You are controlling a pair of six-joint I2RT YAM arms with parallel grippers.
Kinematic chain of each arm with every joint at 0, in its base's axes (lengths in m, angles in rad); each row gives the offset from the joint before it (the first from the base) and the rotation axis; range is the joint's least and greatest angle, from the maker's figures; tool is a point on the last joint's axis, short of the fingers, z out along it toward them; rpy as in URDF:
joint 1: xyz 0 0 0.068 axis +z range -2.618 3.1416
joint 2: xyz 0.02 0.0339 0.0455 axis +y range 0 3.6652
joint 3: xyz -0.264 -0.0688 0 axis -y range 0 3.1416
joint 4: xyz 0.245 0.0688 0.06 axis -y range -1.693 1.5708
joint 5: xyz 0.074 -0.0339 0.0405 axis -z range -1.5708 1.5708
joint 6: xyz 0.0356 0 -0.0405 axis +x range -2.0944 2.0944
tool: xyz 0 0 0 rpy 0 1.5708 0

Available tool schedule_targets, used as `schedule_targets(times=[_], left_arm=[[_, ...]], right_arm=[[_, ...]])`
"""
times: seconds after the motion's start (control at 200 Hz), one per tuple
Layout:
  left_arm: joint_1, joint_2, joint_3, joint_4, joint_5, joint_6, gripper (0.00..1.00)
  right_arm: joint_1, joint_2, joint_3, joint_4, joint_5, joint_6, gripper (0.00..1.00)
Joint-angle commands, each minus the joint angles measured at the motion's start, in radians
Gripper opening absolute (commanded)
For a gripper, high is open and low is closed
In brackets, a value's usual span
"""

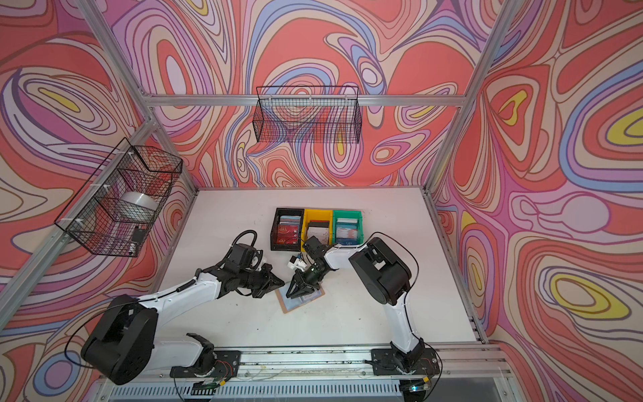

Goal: Take the credit cards out of the card holder
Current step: Flip over the card slot on the card holder.

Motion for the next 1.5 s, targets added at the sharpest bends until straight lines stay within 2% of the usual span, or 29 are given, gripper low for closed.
schedule_targets(times=[0.0, 0.195, 0.421, 0.611, 0.726, 1.001, 1.282, 1.402, 1.492], left_arm=[[-0.011, 0.039, -0.042, 0.148, 0.003, -0.071, 0.0], [0.007, 0.01, -0.068, 0.101, -0.054, -0.055, 0.0], [0.005, 0.14, -0.068, 0.243, -0.003, -0.091, 0.0], [0.004, 0.154, -0.061, 0.232, 0.001, -0.082, 0.0], [0.005, 0.16, -0.045, 0.224, 0.009, -0.074, 0.0], [-0.022, 0.192, -0.039, 0.291, 0.012, -0.098, 0.0], [-0.054, 0.237, -0.029, 0.361, 0.026, -0.119, 0.13], [-0.058, 0.228, -0.031, 0.371, 0.022, -0.122, 0.22], [-0.059, 0.229, -0.03, 0.373, 0.021, -0.119, 0.25]], right_arm=[[0.0, -0.057, -0.021, 0.02, 0.03, 0.003, 0.28], [-0.002, -0.119, -0.021, -0.025, 0.066, -0.02, 0.28], [-0.009, -0.149, 0.005, -0.093, 0.148, -0.043, 0.28], [-0.036, -0.184, 0.04, -0.23, 0.415, -0.068, 0.28], [-0.045, -0.184, 0.051, -0.268, 0.474, -0.089, 0.28], [-0.054, -0.14, 0.05, -0.298, 0.52, -0.108, 0.28], [-0.056, -0.112, 0.038, -0.3, 0.519, -0.112, 0.29], [-0.056, -0.107, 0.034, -0.301, 0.515, -0.112, 0.28], [-0.055, -0.103, 0.031, -0.297, 0.513, -0.112, 0.28]])
